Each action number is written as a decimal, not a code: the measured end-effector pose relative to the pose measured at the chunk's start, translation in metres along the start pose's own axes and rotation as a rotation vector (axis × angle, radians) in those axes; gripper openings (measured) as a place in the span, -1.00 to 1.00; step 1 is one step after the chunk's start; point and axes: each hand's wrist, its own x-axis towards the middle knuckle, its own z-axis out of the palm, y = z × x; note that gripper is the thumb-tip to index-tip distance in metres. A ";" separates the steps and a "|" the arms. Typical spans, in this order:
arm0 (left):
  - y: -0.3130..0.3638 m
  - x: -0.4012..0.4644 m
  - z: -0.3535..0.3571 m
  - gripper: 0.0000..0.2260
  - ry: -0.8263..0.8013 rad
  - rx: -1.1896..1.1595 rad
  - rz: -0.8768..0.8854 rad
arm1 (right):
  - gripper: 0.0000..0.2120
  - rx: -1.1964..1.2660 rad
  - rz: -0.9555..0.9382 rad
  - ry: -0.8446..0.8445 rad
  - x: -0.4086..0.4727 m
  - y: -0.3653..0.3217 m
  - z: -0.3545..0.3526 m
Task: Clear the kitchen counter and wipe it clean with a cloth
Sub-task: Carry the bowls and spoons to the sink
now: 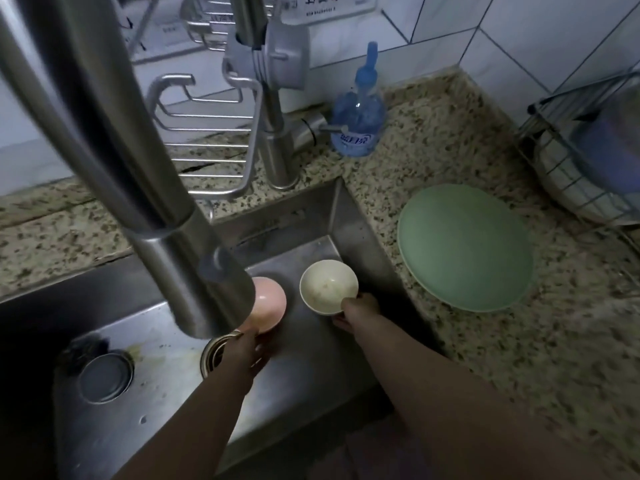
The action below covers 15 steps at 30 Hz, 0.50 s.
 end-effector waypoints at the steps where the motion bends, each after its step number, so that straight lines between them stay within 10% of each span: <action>1: -0.001 0.003 0.002 -0.79 -0.002 -0.005 -0.005 | -0.51 0.022 0.005 0.005 0.004 0.001 0.002; 15: 0.002 -0.001 0.017 -0.74 -0.036 -0.031 -0.015 | -0.57 -0.156 -0.069 0.016 0.017 0.002 0.003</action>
